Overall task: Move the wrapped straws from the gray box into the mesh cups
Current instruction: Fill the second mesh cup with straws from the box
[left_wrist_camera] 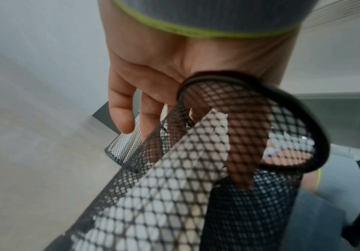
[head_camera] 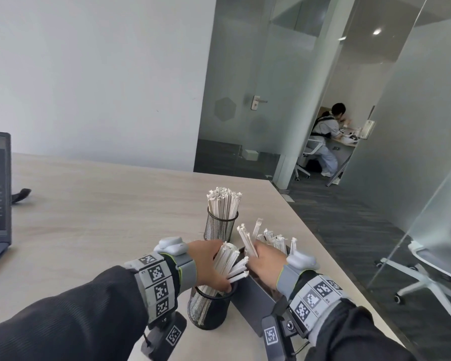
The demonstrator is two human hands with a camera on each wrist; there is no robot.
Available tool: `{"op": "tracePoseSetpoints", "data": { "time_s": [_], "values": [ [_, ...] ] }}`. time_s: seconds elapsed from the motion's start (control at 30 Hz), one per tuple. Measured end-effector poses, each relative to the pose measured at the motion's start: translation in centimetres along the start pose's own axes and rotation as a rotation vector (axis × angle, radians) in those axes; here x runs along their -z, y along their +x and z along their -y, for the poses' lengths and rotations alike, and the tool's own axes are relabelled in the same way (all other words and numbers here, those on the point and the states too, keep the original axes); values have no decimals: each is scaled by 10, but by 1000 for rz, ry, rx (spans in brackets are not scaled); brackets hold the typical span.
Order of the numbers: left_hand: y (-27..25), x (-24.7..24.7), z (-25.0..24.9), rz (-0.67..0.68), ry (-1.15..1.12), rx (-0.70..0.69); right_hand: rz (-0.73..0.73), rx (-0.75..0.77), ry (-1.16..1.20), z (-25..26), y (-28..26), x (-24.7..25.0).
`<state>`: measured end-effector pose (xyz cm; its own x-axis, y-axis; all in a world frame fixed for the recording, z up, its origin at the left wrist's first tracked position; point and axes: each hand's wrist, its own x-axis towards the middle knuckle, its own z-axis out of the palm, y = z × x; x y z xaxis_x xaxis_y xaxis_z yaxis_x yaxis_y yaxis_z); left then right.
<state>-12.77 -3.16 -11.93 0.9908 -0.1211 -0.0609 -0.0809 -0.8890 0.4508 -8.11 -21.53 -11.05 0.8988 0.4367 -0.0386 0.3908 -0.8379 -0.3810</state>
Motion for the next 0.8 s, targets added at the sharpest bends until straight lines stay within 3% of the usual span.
{"op": "tracePoseSetpoints", "data": {
  "time_s": [0.33,0.63,0.8],
  "values": [
    [3,-3,-4,-130,107,39,-286,-126,457,3,-14,14],
    [1,-9,7,-180,-3,73,-490,-302,818,4,-22,26],
    [1,-12,10,-214,-108,93,-662,-343,1201,5,-19,38]
  ]
}}
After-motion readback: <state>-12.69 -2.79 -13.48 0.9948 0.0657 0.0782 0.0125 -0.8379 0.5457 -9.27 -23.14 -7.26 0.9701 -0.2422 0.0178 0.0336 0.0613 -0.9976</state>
